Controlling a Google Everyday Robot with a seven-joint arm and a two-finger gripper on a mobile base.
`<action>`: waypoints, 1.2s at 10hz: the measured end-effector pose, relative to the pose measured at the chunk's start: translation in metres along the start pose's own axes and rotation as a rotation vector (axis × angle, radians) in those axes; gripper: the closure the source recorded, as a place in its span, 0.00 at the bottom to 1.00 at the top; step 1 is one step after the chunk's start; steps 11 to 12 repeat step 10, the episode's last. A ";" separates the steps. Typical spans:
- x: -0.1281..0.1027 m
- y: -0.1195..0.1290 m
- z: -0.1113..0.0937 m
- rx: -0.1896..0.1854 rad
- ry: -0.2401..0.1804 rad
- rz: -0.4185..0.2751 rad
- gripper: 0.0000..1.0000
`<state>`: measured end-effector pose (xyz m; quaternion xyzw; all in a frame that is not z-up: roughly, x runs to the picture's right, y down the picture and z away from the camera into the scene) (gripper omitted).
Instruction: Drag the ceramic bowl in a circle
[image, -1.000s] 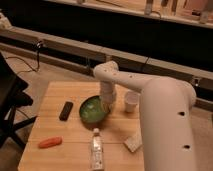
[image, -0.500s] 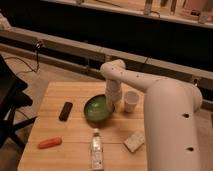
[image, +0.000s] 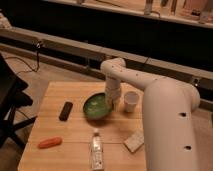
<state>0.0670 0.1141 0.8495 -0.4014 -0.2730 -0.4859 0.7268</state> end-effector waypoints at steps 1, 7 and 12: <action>-0.001 -0.004 0.000 0.003 -0.002 0.000 1.00; 0.008 -0.010 -0.006 0.016 -0.006 0.003 1.00; 0.009 -0.014 -0.008 0.024 -0.012 0.012 1.00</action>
